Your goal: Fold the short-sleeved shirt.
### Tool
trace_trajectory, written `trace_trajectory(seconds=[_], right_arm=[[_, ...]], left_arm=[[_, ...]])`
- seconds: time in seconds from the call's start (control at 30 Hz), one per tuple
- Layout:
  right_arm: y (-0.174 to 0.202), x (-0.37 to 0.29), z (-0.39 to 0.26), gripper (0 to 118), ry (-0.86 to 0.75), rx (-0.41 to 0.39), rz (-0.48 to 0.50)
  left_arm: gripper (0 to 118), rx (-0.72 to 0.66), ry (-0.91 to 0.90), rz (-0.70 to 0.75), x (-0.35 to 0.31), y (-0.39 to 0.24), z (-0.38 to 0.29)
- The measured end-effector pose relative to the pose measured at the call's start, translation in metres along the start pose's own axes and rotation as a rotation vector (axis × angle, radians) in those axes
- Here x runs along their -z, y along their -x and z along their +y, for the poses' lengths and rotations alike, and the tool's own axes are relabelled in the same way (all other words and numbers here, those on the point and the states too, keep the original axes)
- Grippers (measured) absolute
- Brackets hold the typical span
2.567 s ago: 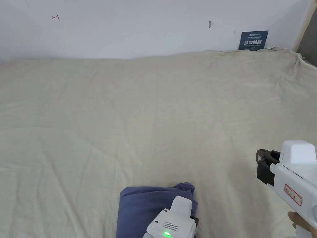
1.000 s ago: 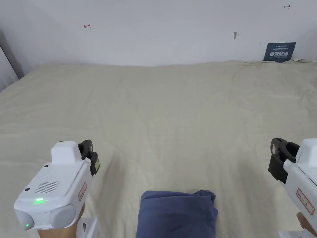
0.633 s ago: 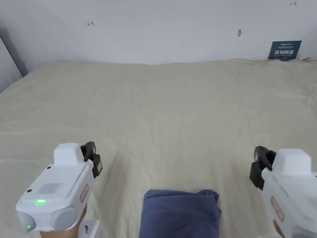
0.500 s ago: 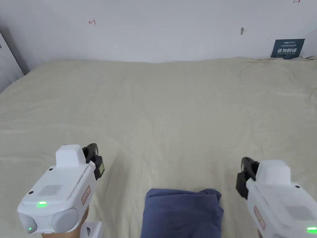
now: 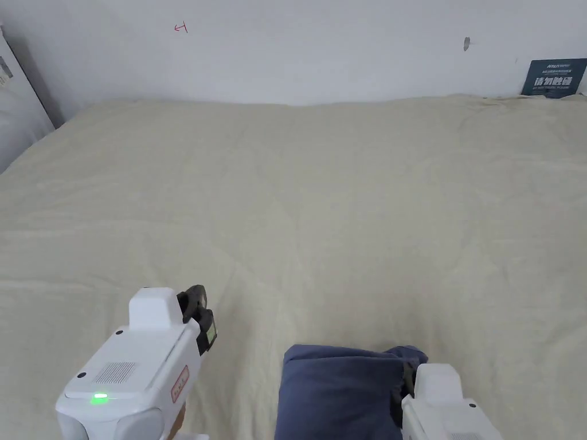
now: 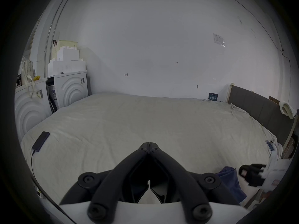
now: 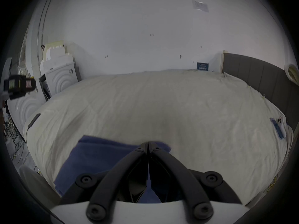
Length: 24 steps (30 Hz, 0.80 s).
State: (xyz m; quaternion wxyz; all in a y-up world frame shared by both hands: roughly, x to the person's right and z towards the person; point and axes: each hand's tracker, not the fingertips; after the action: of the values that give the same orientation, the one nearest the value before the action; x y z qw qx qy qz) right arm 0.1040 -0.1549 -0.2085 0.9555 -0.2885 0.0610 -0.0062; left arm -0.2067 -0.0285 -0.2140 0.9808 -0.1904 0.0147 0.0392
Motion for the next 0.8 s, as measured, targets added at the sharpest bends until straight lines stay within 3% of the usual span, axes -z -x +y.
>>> trace_trajectory(seconds=[0.2,0.63,0.67,0.7,0.8], right_arm=[[0.007,0.021,-0.035,0,0.036,-0.005,-0.024],[0.005,0.018,-0.035,0,0.006,-0.013,-0.017],[0.005,0.017,-0.035,0,0.008,-0.012,-0.016],[0.005,0.017,-0.034,0,0.010,-0.011,-0.014],[0.004,0.017,-0.034,0,0.013,-0.007,-0.009]], left_arm=[[0,-0.059,0.114,-0.106,0.006,-0.001,-0.017],[3,-0.257,0.598,-0.412,0.062,-0.009,-0.059],[8,-0.269,0.640,-0.428,0.068,-0.010,-0.061],[21,-0.274,0.678,-0.443,0.075,-0.010,-0.064],[81,-0.264,0.739,-0.470,0.088,-0.012,-0.072]])
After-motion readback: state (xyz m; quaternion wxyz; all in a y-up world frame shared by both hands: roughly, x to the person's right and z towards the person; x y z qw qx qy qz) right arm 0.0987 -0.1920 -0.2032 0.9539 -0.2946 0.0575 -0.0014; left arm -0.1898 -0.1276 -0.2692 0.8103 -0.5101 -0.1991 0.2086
